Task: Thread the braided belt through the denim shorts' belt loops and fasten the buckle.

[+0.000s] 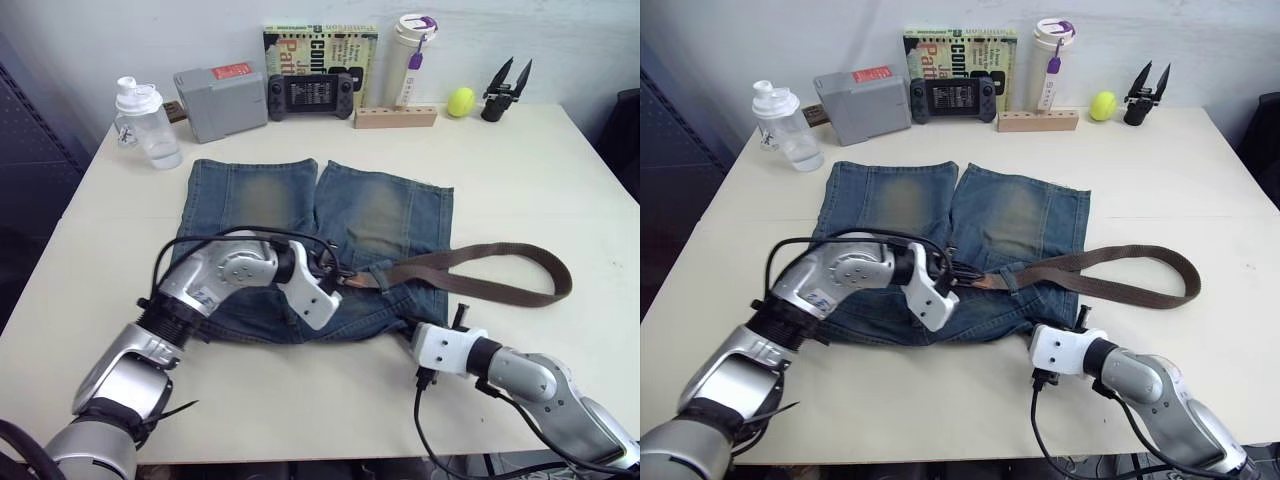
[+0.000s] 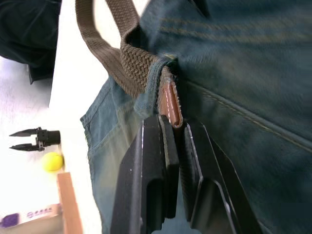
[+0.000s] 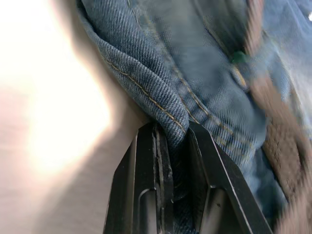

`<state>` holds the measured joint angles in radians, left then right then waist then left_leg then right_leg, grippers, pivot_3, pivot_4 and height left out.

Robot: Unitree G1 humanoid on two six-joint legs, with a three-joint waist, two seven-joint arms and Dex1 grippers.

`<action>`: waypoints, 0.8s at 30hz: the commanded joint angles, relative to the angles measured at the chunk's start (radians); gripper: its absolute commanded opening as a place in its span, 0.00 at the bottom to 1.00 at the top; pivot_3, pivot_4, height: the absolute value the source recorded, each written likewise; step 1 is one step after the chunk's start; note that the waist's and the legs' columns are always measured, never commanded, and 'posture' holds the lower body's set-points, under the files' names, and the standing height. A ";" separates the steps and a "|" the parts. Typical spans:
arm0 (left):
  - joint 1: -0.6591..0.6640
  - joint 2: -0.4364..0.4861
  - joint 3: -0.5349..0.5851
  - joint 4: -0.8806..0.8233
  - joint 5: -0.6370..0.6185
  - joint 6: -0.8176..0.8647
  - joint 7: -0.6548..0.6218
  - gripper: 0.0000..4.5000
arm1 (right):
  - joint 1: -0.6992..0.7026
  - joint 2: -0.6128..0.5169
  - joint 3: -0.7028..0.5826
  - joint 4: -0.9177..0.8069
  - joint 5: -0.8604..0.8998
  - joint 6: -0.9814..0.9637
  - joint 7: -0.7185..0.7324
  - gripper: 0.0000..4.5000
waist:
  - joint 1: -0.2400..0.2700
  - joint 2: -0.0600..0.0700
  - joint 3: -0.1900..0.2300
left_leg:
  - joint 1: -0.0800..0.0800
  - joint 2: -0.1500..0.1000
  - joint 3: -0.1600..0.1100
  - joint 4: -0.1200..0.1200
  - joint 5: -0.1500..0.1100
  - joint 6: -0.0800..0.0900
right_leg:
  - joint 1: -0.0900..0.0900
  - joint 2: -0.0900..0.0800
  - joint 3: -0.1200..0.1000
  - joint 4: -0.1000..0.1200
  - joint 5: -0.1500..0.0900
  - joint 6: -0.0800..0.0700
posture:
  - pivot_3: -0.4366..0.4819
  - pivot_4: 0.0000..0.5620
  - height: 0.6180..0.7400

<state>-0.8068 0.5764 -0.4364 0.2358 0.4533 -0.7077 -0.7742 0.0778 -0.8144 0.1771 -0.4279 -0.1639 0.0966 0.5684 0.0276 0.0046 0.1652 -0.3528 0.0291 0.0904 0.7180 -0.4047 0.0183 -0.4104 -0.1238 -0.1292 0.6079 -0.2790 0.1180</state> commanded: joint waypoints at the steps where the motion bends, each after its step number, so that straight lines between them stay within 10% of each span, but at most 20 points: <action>1: 0.011 0.060 0.057 -0.069 -0.069 -0.037 -0.004 0.00 | 0.013 -0.013 -0.100 0.051 -0.021 0.087 -0.014 0.03 | 0.005 0.000 0.000 | 0.000 0.000 0.000 0.001 0.000 0.000 | 0.000 0.000 0.000 0.000 0.000 0.000 | 0.48 0.27 0.92; 24: 0.180 0.042 0.100 -0.213 -0.154 -0.045 0.076 0.00 | 0.072 -0.063 -0.357 0.181 0.017 0.179 0.004 0.03 | 0.027 0.001 0.000 | -0.001 -0.003 0.000 0.001 0.000 0.001 | 0.001 -0.002 -0.001 -0.001 0.002 0.003 | 0.48 0.27 0.92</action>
<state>-0.6261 0.6239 -0.3593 0.0524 0.3161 -0.7583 -0.7177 0.1358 -0.8882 -0.1422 -0.2348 -0.1690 0.2382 0.5547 0.0544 0.0051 0.1653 -0.3536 0.0264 0.0900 0.7187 -0.4045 0.0196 -0.4090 -0.1262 -0.1300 0.6065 -0.2774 0.1209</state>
